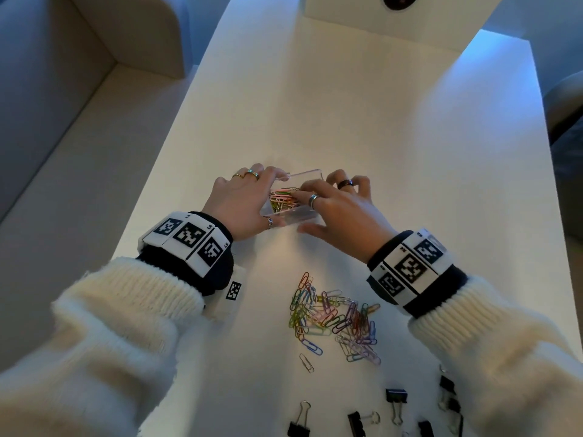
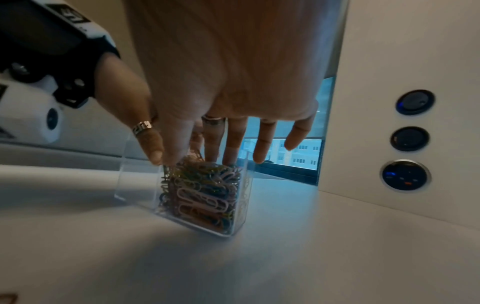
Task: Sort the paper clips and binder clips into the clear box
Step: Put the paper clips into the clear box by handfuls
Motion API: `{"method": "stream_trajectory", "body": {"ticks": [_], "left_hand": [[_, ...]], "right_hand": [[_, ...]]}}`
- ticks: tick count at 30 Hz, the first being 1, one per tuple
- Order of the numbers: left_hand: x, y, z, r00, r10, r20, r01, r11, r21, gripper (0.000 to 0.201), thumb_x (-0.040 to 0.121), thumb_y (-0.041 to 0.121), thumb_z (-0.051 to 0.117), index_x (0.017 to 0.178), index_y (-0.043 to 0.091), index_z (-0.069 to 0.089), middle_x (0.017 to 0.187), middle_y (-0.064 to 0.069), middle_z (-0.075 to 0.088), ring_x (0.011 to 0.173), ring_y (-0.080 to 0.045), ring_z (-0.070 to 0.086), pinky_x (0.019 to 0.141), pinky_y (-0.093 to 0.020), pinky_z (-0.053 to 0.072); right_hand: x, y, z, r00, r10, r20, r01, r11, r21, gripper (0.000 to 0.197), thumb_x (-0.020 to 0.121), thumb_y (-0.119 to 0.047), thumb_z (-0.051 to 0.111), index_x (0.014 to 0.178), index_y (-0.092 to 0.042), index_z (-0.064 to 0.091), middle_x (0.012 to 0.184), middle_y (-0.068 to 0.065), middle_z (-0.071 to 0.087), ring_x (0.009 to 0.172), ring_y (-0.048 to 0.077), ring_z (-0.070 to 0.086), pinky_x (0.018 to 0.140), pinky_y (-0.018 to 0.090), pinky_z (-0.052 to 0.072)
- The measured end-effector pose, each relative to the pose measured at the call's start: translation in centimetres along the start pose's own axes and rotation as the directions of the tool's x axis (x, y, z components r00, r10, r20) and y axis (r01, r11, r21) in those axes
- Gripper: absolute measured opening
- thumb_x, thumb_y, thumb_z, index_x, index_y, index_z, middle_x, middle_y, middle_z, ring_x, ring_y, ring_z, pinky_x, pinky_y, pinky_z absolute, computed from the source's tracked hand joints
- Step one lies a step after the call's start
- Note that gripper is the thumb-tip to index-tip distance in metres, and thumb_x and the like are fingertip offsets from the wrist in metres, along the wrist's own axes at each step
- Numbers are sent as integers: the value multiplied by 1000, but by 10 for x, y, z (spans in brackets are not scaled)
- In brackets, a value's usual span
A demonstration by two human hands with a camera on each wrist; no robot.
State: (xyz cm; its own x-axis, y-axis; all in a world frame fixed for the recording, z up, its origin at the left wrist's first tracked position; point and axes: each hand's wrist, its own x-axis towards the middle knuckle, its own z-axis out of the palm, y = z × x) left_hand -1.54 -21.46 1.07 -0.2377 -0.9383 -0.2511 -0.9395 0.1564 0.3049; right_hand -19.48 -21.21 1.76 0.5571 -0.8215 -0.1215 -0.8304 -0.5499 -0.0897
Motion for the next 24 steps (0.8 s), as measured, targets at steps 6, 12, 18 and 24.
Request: {"method": "stream_trajectory", "body": {"ticks": [6, 12, 18, 24], "left_hand": [[2, 5, -1, 1000, -17, 8, 16, 998, 58, 75, 79, 51, 59, 140, 31, 20, 134, -2, 37, 126, -23, 33, 100, -45, 28], [-40, 24, -5, 887, 217, -408, -190, 976, 106, 57, 77, 52, 49, 127, 27, 42, 128, -5, 47, 118, -24, 38, 102, -51, 28], [-103, 51, 54, 911, 315, 266, -263, 941, -213, 19, 83, 44, 56, 93, 28, 55, 76, 13, 51, 70, -5, 45, 66, -22, 39], [-100, 65, 92, 860, 283, 424, -270, 958, -93, 30, 77, 45, 64, 95, 23, 55, 92, 5, 61, 81, -11, 51, 66, -23, 35]], "right_hand": [[-24, 14, -13, 974, 198, -114, -135, 901, 413, 38, 92, -39, 44, 128, -28, 48, 130, -3, 46, 118, 17, 37, 100, 39, 26], [-86, 38, 2, 970, 209, 126, -240, 720, 651, 20, 94, -23, 44, 105, -23, 61, 93, -15, 61, 82, 0, 57, 76, 9, 42], [-141, 21, 25, 791, -74, 607, -402, 685, 607, 24, 90, -37, 47, 81, -22, 63, 76, -6, 68, 65, 1, 61, 67, 14, 50], [-143, 5, 43, 730, -176, 661, -252, 829, 499, 24, 93, -40, 44, 92, -22, 61, 84, -7, 64, 70, 6, 57, 78, 21, 49]]}}
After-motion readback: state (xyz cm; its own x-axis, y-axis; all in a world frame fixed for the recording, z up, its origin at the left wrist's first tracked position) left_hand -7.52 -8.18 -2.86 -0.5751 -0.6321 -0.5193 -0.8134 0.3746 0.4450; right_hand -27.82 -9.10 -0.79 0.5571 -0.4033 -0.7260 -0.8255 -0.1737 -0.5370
